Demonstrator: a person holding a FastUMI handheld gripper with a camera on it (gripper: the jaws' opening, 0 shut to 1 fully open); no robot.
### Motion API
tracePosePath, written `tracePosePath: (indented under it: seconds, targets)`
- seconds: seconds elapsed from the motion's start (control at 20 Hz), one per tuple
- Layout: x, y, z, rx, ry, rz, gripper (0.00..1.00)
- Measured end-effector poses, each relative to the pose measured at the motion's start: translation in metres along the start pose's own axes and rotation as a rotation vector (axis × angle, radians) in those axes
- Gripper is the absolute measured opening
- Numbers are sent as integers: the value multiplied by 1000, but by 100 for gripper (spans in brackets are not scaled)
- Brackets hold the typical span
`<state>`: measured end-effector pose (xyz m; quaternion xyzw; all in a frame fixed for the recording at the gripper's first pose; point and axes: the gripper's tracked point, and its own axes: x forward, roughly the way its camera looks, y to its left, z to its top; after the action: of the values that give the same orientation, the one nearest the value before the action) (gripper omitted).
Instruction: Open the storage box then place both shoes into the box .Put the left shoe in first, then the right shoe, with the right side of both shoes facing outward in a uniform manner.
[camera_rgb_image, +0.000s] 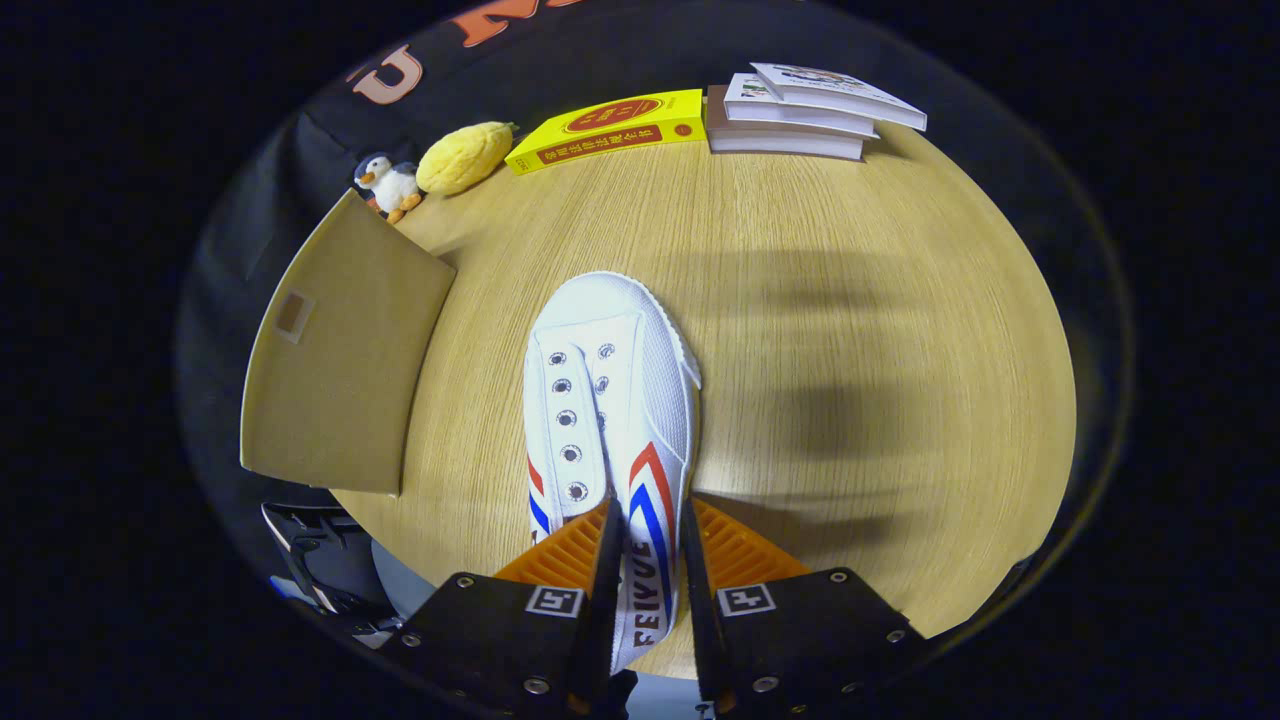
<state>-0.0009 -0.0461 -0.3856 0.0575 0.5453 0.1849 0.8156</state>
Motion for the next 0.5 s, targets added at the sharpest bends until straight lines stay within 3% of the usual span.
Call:
tracePosePath:
  seconds: [0.1, 0.25, 0.5]
  targets:
    - [-1, -2, 1, 16, -37, -2, 28]
    - [-1, -4, 4, 145, -70, 26, 3]
    - [-1, 17, 8, 347, -130, 146, 0]
